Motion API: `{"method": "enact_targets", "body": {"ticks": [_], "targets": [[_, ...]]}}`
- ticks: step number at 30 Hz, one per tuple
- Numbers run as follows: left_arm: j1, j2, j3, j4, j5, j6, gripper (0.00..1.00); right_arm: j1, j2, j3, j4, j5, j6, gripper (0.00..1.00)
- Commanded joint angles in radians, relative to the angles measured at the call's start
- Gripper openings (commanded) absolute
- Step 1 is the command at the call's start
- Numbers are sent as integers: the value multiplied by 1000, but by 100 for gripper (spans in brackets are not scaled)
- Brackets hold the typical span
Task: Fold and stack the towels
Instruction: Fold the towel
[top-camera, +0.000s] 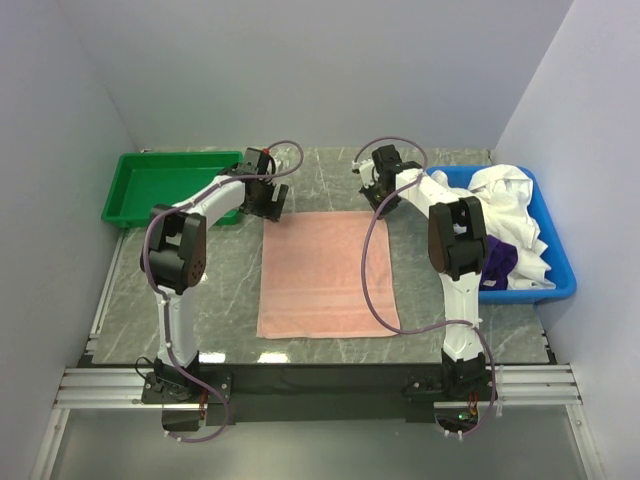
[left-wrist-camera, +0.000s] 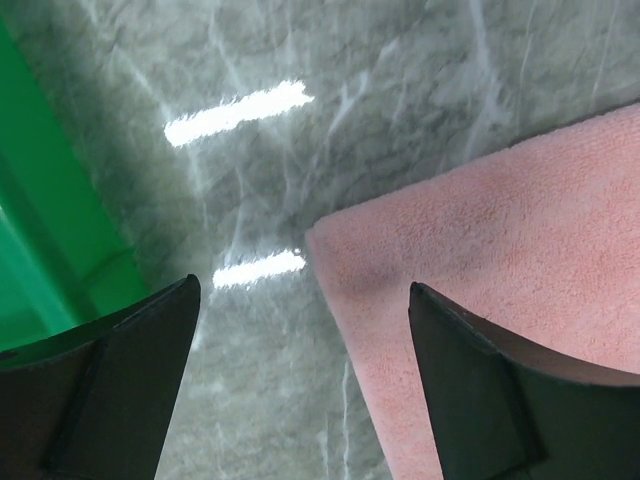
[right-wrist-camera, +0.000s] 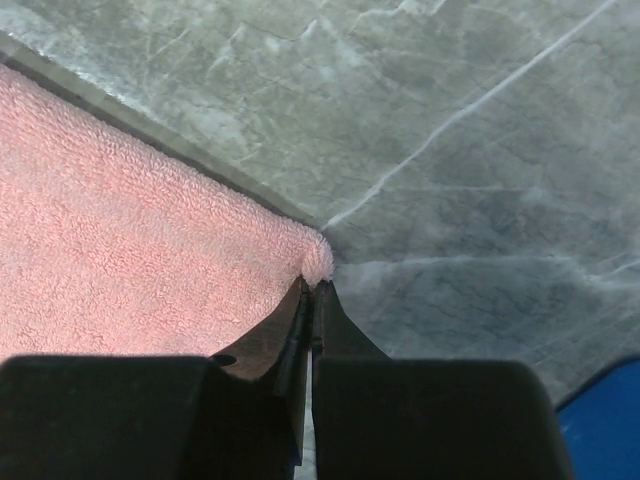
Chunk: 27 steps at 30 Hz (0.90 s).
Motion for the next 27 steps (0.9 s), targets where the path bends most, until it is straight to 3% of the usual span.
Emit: {"method": "enact_targets", "body": {"ticks": [1,10,15,27], "targets": [[-2,27,73,-25,41,29,90,-15,-43,-15,38,41,8,0],[9,62,104,-13,31,66,84,-14,-57,-36,57,38,13,0],[13,101,164,-27,66,67,71,-15,-58,-41,55,38,13,0],[15,118,167,-30,119,87,54,-14,-63,-51,61,40,16,0]]}}
